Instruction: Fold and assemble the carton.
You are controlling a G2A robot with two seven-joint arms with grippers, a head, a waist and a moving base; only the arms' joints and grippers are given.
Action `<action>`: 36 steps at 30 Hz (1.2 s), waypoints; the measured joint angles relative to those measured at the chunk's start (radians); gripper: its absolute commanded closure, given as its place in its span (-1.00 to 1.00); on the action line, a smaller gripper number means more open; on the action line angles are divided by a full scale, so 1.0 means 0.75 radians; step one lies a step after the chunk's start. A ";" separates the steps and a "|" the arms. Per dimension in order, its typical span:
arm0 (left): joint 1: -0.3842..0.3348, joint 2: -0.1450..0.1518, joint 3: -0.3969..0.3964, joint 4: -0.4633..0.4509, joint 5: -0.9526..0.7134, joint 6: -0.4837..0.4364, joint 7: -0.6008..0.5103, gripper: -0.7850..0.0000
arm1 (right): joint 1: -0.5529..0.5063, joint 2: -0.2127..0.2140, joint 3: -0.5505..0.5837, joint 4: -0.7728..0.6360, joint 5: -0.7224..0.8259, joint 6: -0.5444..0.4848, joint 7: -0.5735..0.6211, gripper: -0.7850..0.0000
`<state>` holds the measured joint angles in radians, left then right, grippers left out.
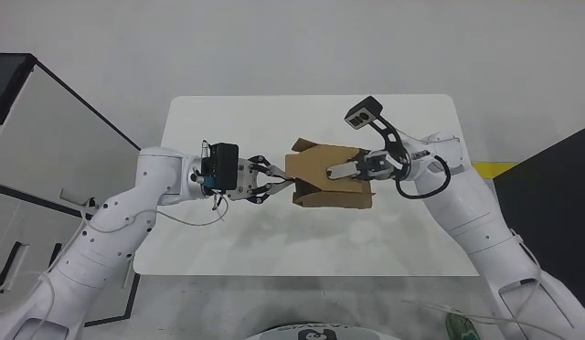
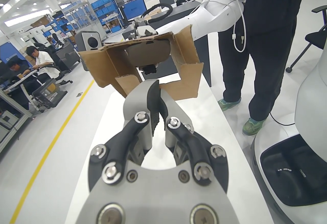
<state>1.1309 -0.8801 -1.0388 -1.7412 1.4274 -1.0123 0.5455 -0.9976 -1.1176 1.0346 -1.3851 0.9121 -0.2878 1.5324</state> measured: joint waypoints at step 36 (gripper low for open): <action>0.021 -0.002 -0.015 -0.029 0.027 0.009 -0.018 1.00 | 0.021 -0.039 -0.053 0.006 -0.007 -0.008 -0.008 1.00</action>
<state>1.1464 -0.8815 -1.0502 -1.7627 1.4473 -1.0052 0.5318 -0.9822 -1.1471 0.9945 -1.3802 0.9066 -0.2934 1.5267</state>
